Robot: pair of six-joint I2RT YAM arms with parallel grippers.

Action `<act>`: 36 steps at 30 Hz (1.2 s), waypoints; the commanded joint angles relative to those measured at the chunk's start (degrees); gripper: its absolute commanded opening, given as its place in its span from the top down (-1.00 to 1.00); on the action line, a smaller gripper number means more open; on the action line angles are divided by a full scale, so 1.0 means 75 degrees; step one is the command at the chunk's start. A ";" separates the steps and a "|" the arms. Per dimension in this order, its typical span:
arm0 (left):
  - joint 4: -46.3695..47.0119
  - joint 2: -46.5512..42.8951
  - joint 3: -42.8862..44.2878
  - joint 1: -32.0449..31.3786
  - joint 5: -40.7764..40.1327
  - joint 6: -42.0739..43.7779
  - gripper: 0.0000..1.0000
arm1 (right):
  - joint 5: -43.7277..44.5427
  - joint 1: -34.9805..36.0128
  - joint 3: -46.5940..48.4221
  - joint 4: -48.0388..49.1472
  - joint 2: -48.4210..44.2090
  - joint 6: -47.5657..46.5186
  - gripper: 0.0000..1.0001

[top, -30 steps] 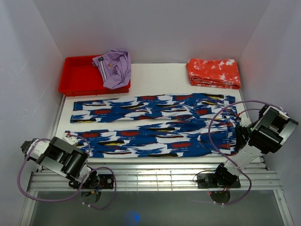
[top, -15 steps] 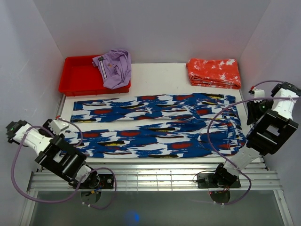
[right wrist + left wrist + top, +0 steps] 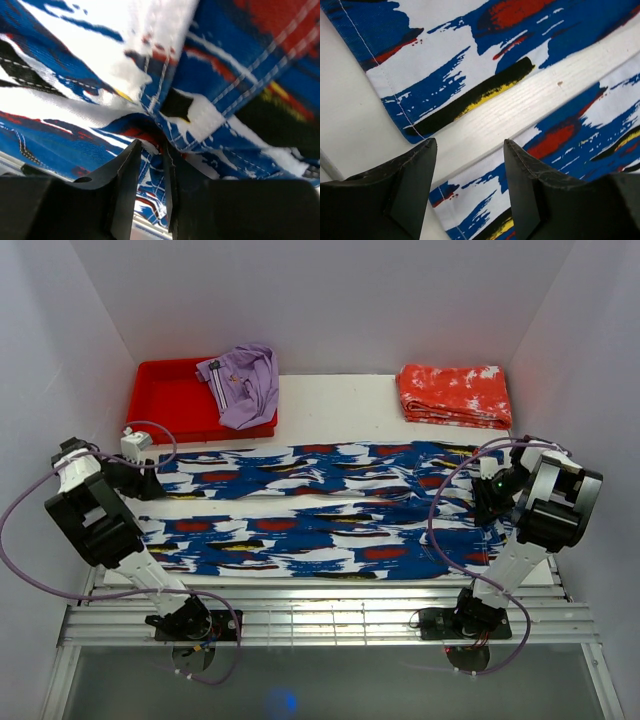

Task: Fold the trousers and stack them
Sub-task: Flatten the trousers out, then fold the trousers

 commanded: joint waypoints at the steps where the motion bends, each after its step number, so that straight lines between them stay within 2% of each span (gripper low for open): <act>1: 0.0901 0.0001 0.0288 -0.0302 0.0153 -0.1652 -0.33 | 0.0814 -0.0052 -0.0531 0.0460 -0.0154 -0.0164 0.39; 4: 0.1511 0.0130 0.0229 -0.0641 -0.0291 -0.2050 -0.32 | 0.0640 -0.0052 -0.0346 0.0227 -0.0493 -0.0551 0.32; 7: 0.1653 0.0224 0.0416 -0.1109 -0.0597 -0.2309 -0.32 | -0.0097 -0.0052 0.0917 -0.0462 -0.0659 -0.0552 0.26; 10: 0.1699 0.0306 0.0754 -0.1461 -0.0761 -0.2740 -0.32 | -0.0987 0.0064 0.2755 -0.0863 -0.0250 0.0008 0.22; 16: 0.1864 0.0633 0.0781 -0.1977 -0.0914 -0.3082 -0.31 | -0.1516 0.0626 0.3884 -0.0736 0.0979 0.0910 0.24; 22: 0.2215 0.0891 0.0031 -0.2084 -0.1581 -0.3141 -0.29 | -0.1541 0.1002 0.3079 0.0353 0.1602 0.1381 0.28; 28: 0.2601 0.0763 -0.1082 -0.2025 -0.2962 -0.2790 -0.29 | -0.0512 0.1050 0.1497 0.1383 0.1592 0.0879 0.30; 36: 0.2625 0.1266 -0.1037 -0.0995 -0.3867 -0.2298 -0.28 | 0.1072 0.0909 0.0394 0.2300 0.0842 0.0211 0.25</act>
